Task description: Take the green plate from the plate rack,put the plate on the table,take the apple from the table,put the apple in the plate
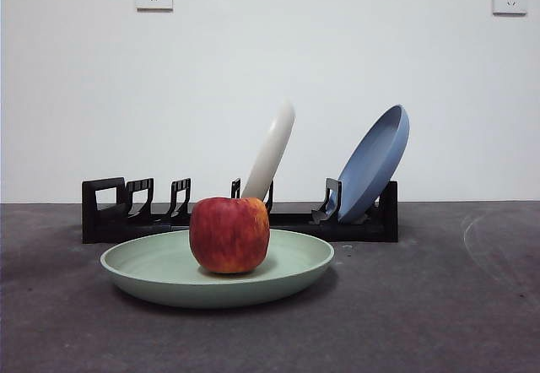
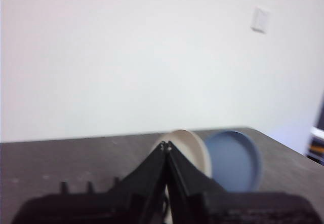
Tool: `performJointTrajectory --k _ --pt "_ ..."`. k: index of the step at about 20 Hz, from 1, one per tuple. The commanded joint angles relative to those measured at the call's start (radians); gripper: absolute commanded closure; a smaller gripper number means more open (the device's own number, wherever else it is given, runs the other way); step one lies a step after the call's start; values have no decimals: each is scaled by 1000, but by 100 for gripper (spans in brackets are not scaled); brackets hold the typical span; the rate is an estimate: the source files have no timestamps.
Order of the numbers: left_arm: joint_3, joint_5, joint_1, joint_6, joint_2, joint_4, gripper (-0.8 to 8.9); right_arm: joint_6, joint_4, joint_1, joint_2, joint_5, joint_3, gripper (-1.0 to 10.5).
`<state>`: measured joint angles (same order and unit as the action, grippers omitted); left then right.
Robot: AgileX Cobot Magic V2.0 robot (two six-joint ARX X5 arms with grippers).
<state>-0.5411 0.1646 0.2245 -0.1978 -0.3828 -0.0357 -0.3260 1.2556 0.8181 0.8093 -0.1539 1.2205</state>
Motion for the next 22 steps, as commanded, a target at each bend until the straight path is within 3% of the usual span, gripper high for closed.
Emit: performJointTrajectory --k 1,9,14,17,22 --pt "208 0 -54 16 91 146 817 -11 -5 1 0 -4 -8 946" --pt "533 -8 -179 8 378 165 817 -11 -5 1 0 -4 -8 946" --pt "531 -51 -205 16 378 19 817 -11 -5 1 0 -5 -8 946" --pt "531 -106 -214 17 378 -145 817 -11 -5 1 0 -5 -8 946" --pt "531 -109 -216 19 378 -129 817 -11 -5 1 0 -5 -8 946"
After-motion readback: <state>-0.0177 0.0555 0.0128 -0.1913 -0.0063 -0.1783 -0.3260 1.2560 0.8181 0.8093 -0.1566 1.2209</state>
